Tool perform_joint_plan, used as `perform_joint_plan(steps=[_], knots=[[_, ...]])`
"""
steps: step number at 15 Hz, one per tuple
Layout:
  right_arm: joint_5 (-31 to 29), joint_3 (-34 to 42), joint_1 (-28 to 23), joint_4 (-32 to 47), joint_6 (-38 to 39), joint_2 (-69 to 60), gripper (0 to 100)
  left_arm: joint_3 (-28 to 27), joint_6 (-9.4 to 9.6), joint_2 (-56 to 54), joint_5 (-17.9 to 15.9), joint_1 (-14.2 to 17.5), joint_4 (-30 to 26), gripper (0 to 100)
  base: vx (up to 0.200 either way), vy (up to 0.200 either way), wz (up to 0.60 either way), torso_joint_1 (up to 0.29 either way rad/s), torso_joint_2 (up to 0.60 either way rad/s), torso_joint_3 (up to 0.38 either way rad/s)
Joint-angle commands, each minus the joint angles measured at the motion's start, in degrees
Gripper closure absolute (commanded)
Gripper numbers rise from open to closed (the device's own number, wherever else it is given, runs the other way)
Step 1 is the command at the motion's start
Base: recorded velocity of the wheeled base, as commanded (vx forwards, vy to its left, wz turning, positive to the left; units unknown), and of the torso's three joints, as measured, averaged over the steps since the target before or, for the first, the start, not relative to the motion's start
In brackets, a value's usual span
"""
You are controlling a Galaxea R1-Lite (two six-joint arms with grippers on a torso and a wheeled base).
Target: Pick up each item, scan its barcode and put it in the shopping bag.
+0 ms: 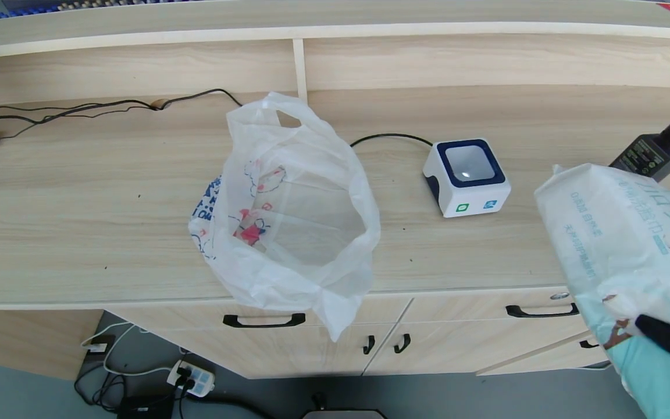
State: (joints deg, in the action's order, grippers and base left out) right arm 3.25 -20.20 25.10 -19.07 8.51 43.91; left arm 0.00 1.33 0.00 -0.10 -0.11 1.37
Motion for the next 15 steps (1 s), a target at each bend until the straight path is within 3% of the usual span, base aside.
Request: perform_joint_plan(steps=[1,2,5,6,9,15], knots=[[0.96,-3.27,5.92,2.89,2.65,-2.51,100,0.00,-0.01,0.09,0.01,0.02,0.04,0,0.000,0.000,0.00,0.000,0.00,0.000],[0.96,-5.46,14.27,6.50,9.24,-0.93,100,0.00,-0.01,0.09,0.01,0.02,0.04,0,0.000,0.000,0.00,0.000,0.00,0.000],[1.05,-7.66,27.19,2.28,30.60,4.17,100,0.00,-0.01,0.09,0.01,0.02,-0.13,0,0.000,0.000,0.00,0.000,0.00,0.000],[1.14,-7.66,29.30,-0.71,37.11,5.22,100,0.00,0.08,0.09,0.01,0.02,-0.13,0,0.000,0.000,0.00,0.000,0.00,0.000],[6.94,-7.75,29.22,-7.56,52.93,6.89,100,0.00,0.25,0.00,0.01,0.02,-0.22,0,0.000,0.000,0.00,0.000,0.00,0.000],[9.67,-2.56,29.48,-21.98,64.35,8.56,100,0.00,0.69,0.00,0.01,0.02,-0.22,0,0.000,0.000,0.00,0.000,0.00,0.000]])
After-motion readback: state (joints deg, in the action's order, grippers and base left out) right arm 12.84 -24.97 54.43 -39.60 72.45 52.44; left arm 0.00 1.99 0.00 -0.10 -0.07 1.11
